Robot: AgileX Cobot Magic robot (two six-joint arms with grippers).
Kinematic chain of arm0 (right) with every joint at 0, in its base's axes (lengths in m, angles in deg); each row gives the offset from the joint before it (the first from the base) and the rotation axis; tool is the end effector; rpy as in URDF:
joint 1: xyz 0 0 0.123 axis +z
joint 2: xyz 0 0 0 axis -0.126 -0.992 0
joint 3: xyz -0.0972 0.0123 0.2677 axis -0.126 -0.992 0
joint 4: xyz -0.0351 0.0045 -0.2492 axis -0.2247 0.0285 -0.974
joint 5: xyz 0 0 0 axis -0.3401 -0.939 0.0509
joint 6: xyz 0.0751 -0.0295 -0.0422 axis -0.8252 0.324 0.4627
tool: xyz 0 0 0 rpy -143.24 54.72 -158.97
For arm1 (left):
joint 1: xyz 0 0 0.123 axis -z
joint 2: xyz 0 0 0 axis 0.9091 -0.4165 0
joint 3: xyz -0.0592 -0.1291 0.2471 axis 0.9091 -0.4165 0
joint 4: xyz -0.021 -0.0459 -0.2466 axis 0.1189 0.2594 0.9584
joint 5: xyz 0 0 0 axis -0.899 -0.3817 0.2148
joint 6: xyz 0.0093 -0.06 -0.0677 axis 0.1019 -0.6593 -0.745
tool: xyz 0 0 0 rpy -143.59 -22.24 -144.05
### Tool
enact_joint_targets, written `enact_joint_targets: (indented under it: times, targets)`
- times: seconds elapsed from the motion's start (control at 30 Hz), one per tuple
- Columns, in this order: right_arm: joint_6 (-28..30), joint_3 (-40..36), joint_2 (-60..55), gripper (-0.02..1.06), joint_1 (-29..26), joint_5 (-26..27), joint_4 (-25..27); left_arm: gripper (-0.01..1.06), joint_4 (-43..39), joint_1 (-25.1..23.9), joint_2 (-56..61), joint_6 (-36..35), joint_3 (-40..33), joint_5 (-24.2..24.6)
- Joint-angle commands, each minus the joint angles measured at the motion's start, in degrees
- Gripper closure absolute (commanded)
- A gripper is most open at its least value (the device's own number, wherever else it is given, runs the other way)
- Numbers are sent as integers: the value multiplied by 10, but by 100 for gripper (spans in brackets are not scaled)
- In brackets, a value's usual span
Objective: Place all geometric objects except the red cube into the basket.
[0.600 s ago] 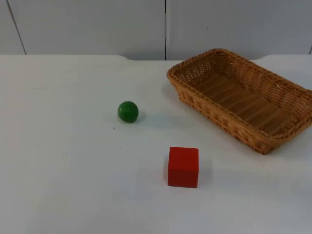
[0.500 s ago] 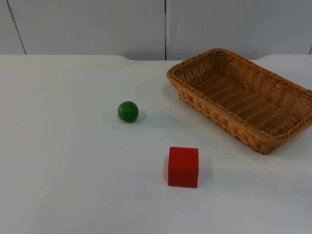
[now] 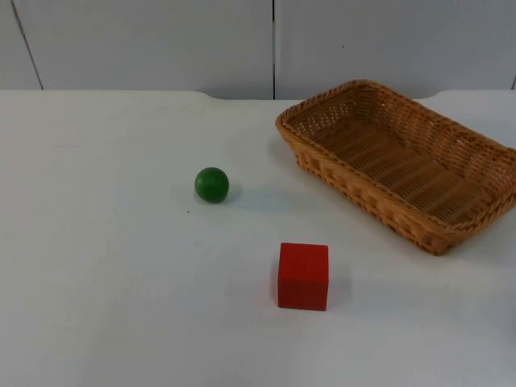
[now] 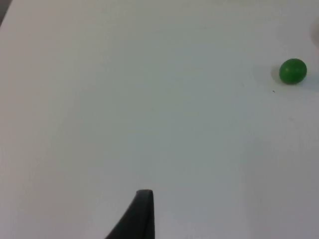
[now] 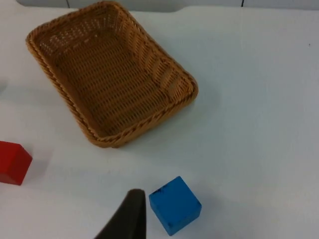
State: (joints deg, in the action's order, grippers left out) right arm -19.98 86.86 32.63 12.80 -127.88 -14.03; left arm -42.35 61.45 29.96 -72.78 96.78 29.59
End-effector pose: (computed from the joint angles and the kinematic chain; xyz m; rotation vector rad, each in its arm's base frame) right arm 0.0805 0.0065 0.3335 -0.1049 2.2022 0.0355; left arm 0.0527 -0.0052 0.3169 -0.0623 2.2392 -0.0894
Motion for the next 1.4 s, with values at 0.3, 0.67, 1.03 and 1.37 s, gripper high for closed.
enact_joint_targets:
  times: [0.3,0.67,1.03,1.37]
  targets:
    - [-1,3,-121,-1,-3,43,-1,0,21,-1,-113,18,11,-56]
    - [-1,3,-176,-1,-3,52,-1,0,49,-1,-182,84,11,-78]
    - [-1,3,-176,-1,-3,61,-1,0,184,0,-346,273,61,-95]
    - [-1,3,-176,-1,-3,64,2,6,145,88,-559,288,214,-139]
